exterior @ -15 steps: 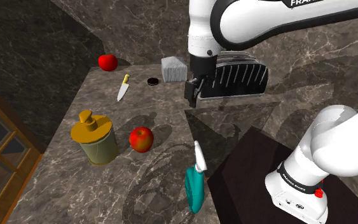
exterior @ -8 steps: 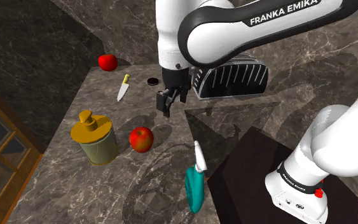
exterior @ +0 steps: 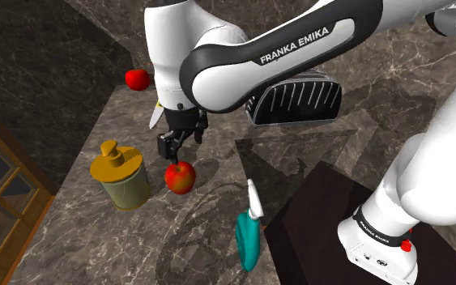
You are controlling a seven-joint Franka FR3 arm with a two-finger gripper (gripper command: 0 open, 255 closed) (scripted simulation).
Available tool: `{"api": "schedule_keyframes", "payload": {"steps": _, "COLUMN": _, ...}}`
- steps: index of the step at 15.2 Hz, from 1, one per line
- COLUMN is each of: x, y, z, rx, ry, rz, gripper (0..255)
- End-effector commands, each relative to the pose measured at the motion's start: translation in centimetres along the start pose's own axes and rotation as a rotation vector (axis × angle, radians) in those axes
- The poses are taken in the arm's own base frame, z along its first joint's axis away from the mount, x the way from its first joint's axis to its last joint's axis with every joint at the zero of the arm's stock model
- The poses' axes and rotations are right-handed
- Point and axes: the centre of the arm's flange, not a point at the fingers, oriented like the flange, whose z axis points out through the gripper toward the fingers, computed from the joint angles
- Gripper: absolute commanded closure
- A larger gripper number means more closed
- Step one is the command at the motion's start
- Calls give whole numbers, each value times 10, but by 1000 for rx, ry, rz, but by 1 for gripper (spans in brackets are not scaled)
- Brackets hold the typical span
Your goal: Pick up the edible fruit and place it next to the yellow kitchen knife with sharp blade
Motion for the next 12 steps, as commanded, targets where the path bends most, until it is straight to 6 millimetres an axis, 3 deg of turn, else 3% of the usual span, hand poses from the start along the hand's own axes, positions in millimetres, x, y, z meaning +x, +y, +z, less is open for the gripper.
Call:
{"api": "schedule_keyframes", "payload": {"steps": 1, "x": 10, "y": -19, "z": 6, "rx": 1, "ry": 11, "rz": -1, "gripper": 0}}
{"api": "schedule_keyframes", "payload": {"steps": 8, "x": 11, "y": -19, "z": 43, "rx": 1, "ry": 11, "rz": -1, "gripper": 0}}
{"api": "schedule_keyframes", "payload": {"steps": 12, "x": 11, "y": -19, "z": 46, "rx": 1, "ry": 11, "rz": -1, "gripper": 0}}
